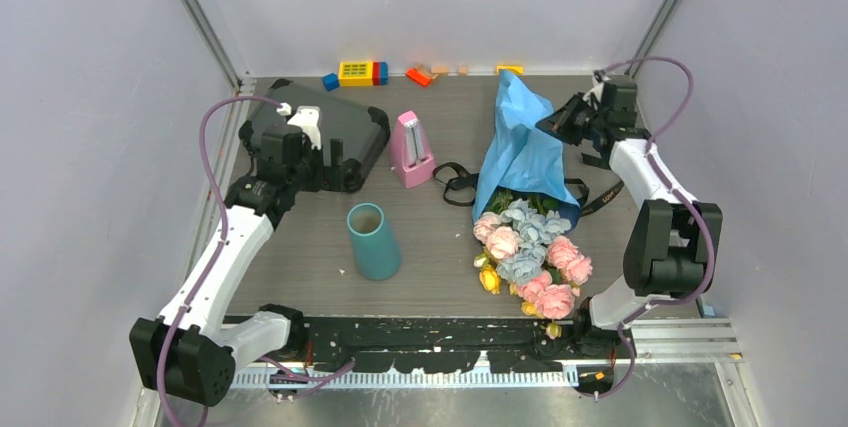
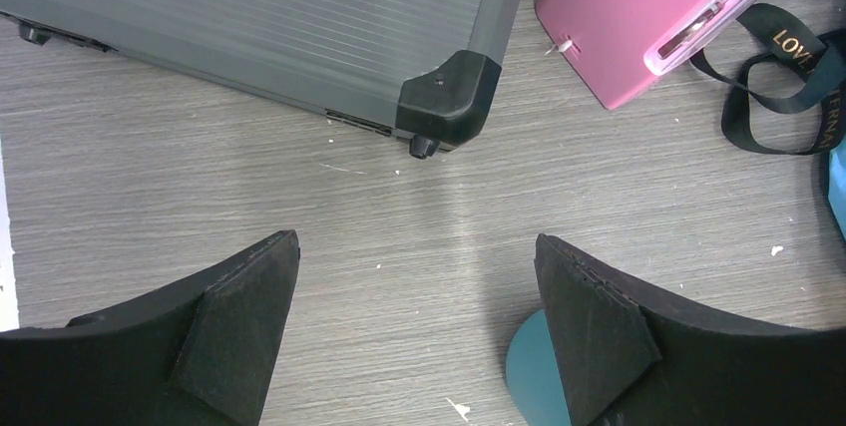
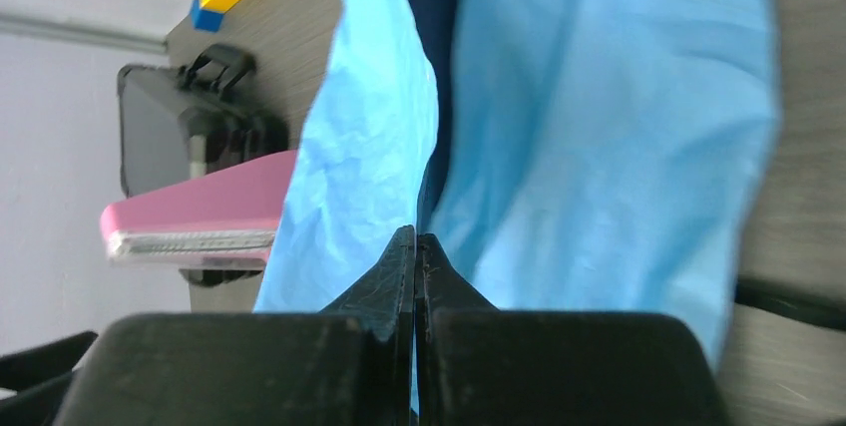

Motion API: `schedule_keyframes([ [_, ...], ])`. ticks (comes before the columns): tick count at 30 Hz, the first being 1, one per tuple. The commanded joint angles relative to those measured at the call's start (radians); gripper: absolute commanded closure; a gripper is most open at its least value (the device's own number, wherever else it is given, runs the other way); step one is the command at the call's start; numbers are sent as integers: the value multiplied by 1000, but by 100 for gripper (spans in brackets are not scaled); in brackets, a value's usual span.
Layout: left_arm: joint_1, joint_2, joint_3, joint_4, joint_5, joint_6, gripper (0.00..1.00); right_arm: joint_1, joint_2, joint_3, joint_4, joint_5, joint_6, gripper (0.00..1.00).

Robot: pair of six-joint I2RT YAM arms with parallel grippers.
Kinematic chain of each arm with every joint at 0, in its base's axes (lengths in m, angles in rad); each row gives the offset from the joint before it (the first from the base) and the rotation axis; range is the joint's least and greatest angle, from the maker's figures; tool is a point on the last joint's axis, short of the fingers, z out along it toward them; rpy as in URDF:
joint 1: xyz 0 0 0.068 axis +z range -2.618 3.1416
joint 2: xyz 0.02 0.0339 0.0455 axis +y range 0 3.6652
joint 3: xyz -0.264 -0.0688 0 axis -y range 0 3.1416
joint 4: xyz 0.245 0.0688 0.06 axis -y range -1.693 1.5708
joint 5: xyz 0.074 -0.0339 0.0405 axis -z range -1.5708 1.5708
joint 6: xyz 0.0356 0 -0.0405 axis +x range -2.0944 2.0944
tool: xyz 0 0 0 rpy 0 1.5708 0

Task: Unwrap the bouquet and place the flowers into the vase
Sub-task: Unfold the wrapping paper at the center of the board.

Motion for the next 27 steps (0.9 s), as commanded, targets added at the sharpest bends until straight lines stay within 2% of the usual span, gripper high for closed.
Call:
schedule_keyframes([
  [1, 2, -31, 4, 45, 3, 4, 10, 117, -24, 92, 3, 56, -22, 100],
  [11, 2, -42, 2, 44, 0, 4, 10, 340, 168, 212, 14, 175, -7, 100],
  [16, 0, -42, 2, 44, -2, 3, 10, 436, 244, 287, -11, 287, -33, 100],
  [21, -5, -42, 2, 42, -9, 3, 10, 487, 333, 352, -28, 391, -44, 100],
  [27, -12, -34, 2, 42, -11, 4, 10, 512, 392, 474, -72, 381, -43, 98],
])
